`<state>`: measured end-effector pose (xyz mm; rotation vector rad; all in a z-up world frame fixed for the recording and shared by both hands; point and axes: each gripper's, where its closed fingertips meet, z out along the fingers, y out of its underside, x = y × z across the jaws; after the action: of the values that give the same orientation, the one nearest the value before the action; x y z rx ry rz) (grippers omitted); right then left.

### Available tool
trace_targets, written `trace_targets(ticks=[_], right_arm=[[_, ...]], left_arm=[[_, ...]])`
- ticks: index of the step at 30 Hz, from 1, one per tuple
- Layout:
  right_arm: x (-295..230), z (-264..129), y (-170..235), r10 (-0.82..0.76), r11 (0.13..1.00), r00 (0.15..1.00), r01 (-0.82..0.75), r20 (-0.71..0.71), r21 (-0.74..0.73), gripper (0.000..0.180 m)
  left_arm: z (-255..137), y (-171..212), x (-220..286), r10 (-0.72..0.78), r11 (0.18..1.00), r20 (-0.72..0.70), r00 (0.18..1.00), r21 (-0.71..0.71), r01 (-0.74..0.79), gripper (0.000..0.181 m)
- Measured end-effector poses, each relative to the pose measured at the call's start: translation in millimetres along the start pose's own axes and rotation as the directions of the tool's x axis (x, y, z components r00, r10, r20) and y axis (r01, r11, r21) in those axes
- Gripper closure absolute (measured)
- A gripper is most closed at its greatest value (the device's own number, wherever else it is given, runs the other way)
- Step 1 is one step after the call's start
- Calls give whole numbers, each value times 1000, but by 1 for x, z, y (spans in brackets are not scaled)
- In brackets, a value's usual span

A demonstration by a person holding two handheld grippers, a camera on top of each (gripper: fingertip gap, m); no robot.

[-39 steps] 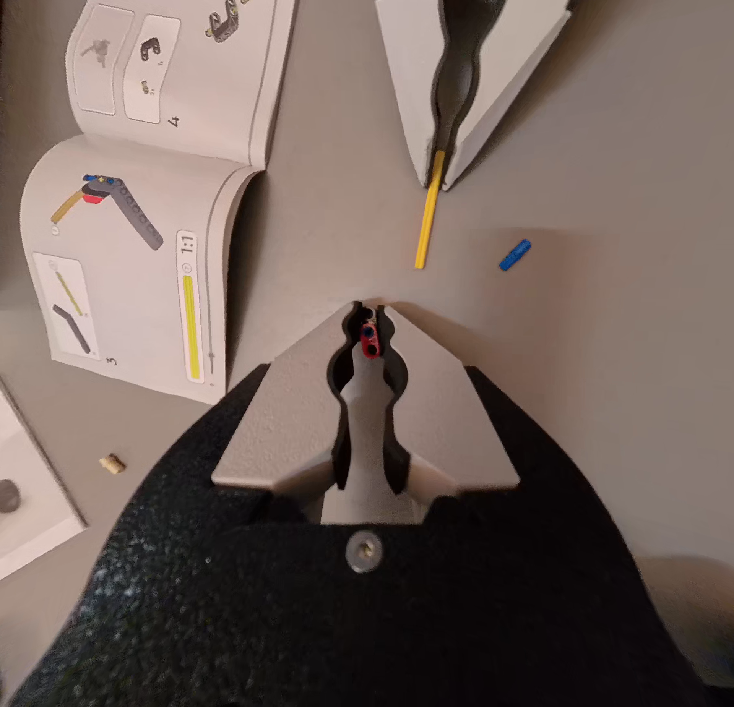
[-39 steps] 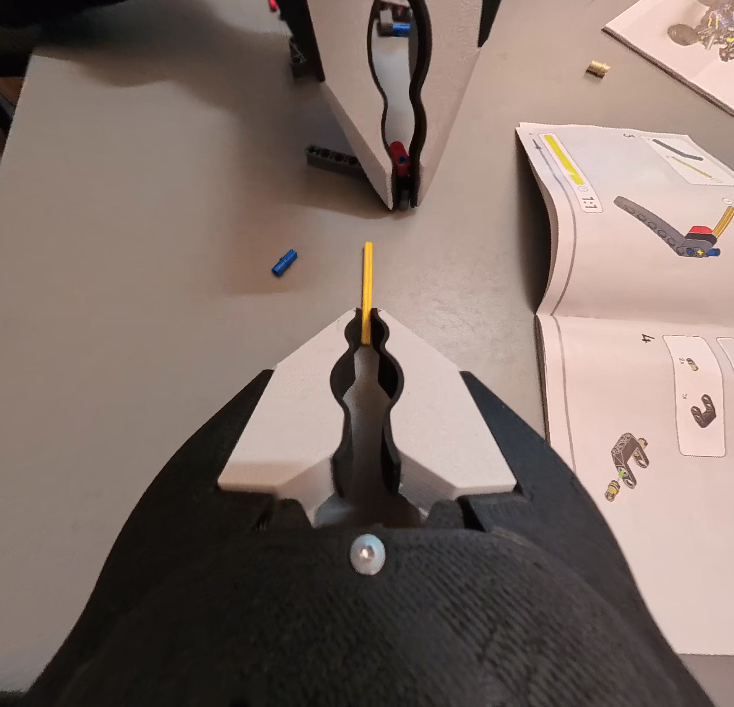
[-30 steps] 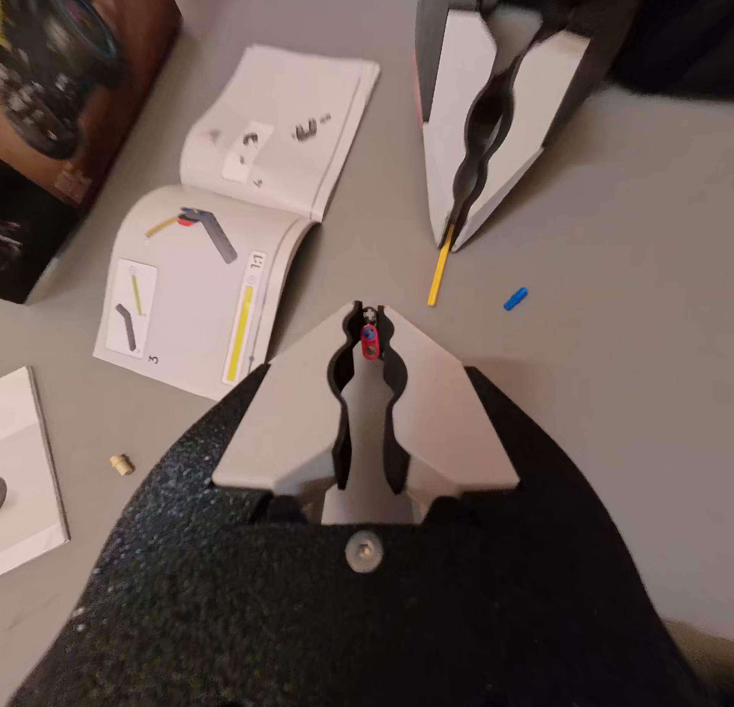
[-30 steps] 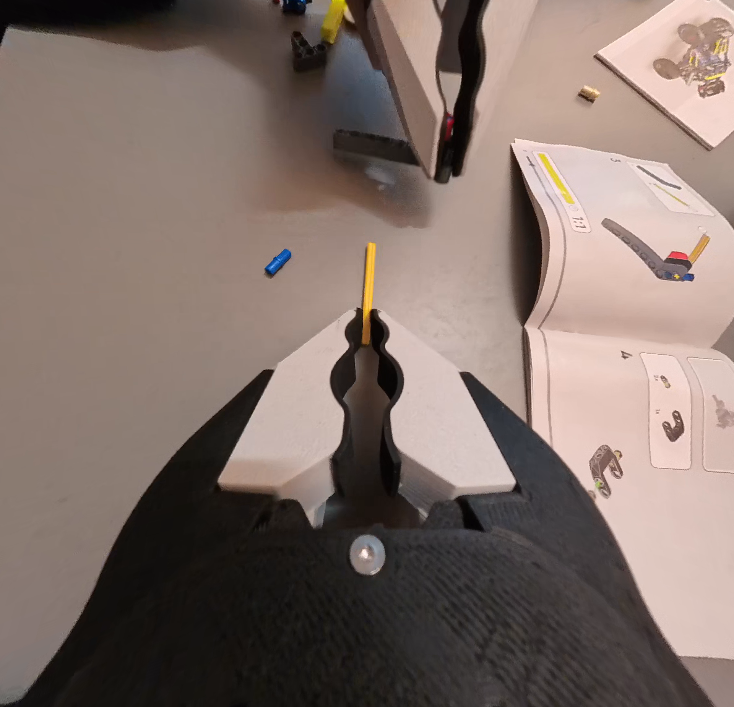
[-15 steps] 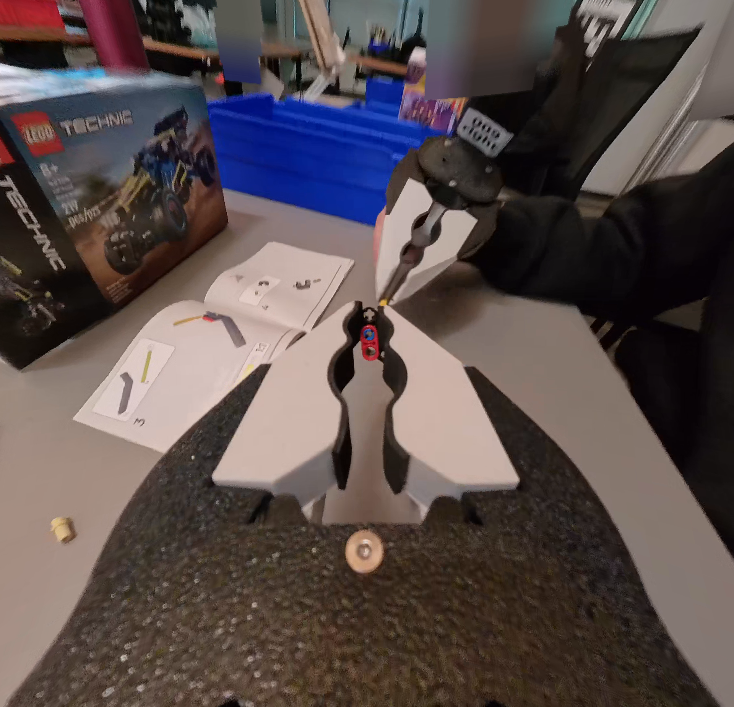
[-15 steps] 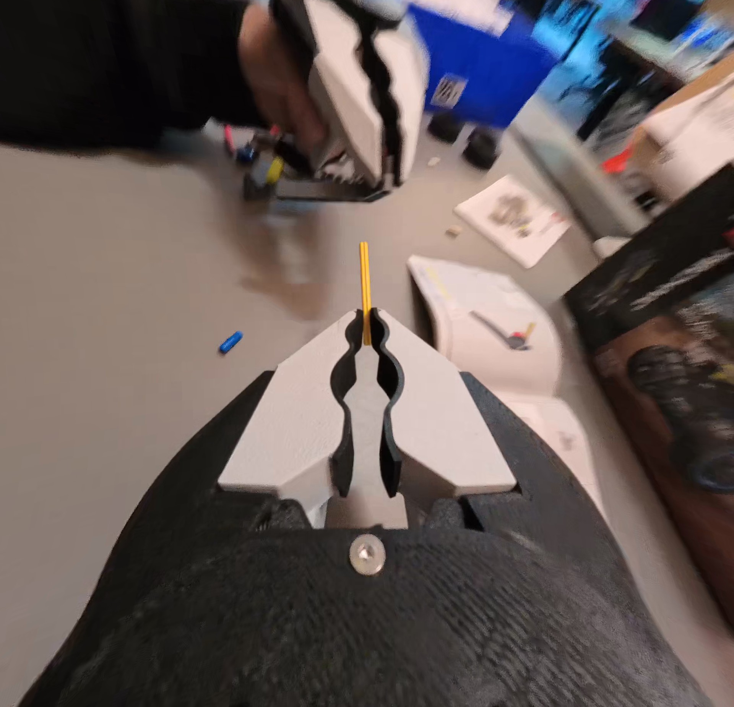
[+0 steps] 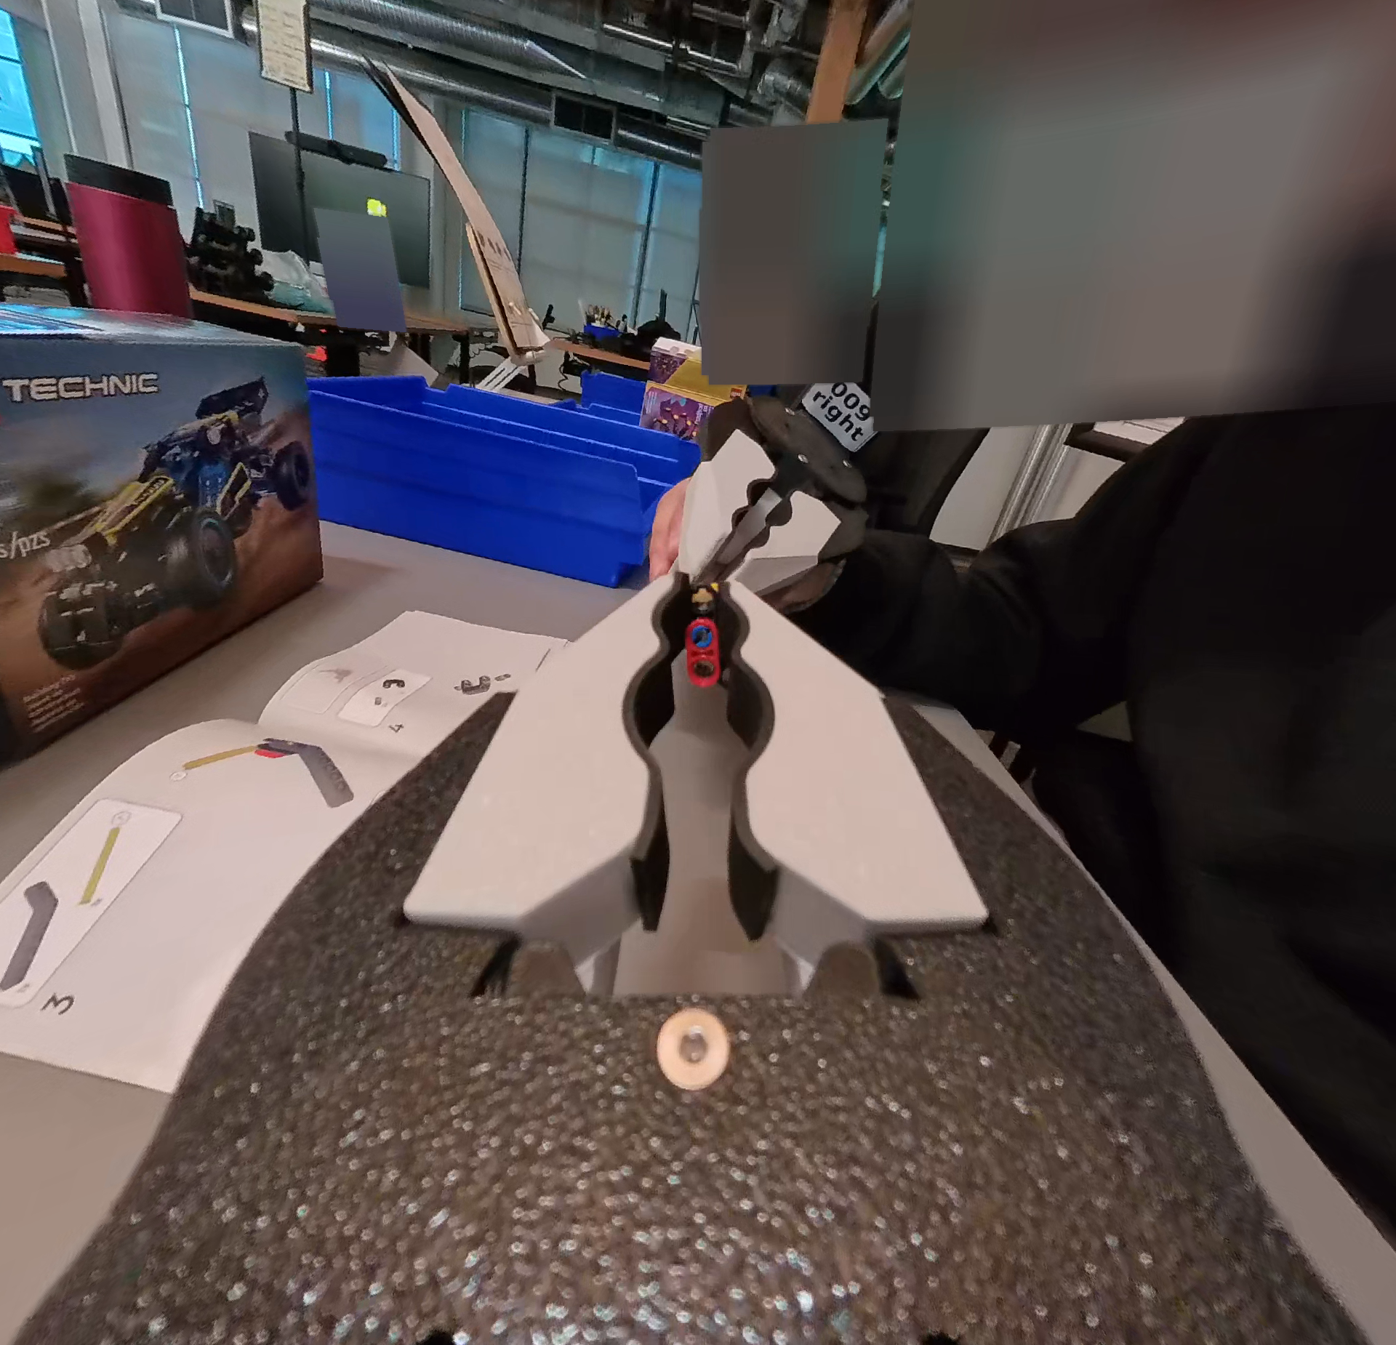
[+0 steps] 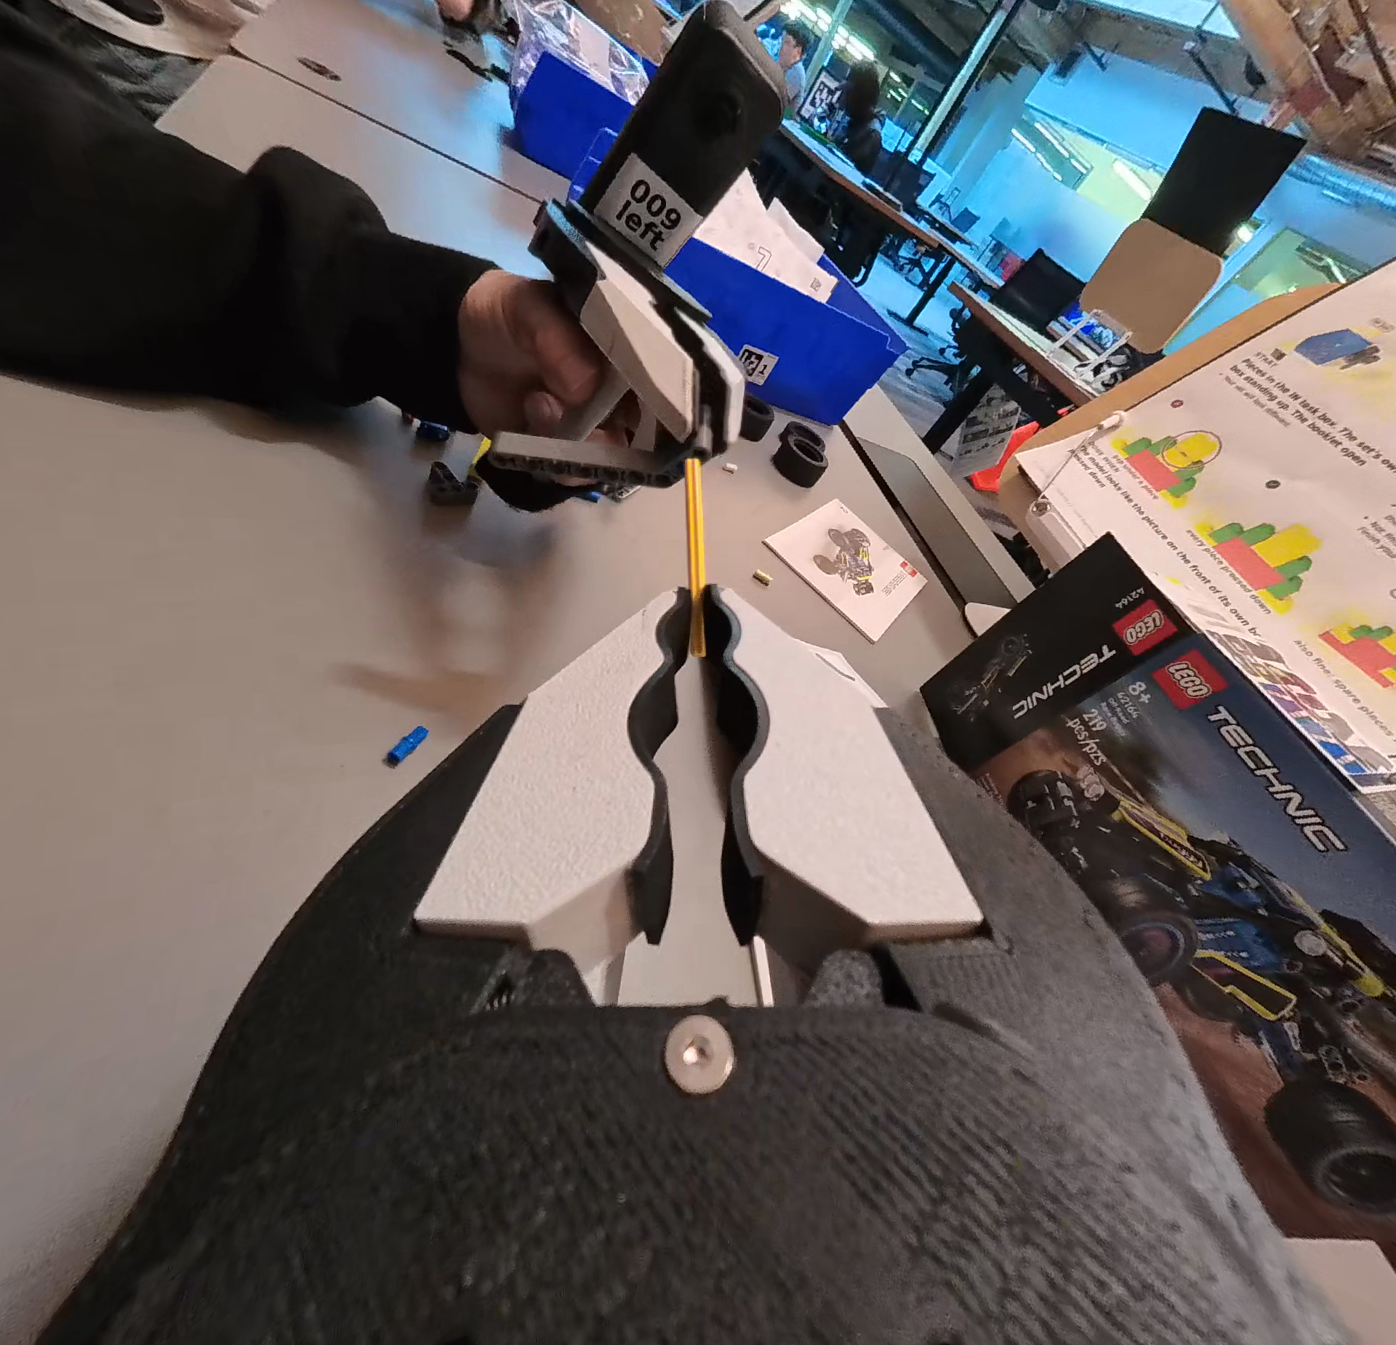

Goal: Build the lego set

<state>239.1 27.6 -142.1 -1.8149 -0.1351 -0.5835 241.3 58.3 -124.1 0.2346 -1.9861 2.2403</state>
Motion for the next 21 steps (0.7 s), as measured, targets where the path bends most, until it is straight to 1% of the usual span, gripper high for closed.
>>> trace_targets(ticks=[8, 10, 13, 15, 17, 19, 21], right_arm=[[-2, 4, 6, -3, 999, 1000, 3, 3, -42, 177], [-1, 4, 6, -11, 999, 1000, 11, -7, -47, 177], [0, 5, 6, 25, 999, 1000, -25, -8, -39, 177], [0, 6, 8, 31, 998, 999, -31, -10, -46, 178], [-1, 6, 9, 57, 997, 998, -57, -2, -42, 178], [1, 5, 5, 122, 993, 993, -122, 9, -1, 177], [1, 6, 4, 152, 988, 988, -152, 14, 11, 177]], left_arm=[[3, 8, 1, 38, 997, 10, 999, -64, -37, 176], [2, 10, -2, 71, 994, 36, 997, -87, -68, 176], [2, 8, -2, 152, 983, 69, 986, -114, -143, 176], [2, 9, -3, 167, 979, 77, 983, -133, -156, 176], [2, 9, -4, 117, 987, 75, 990, -115, -108, 176], [2, 5, -6, 21, 998, 65, 998, -62, -17, 176], [3, 1, -6, 5, 1000, 64, 998, -17, -3, 176]])
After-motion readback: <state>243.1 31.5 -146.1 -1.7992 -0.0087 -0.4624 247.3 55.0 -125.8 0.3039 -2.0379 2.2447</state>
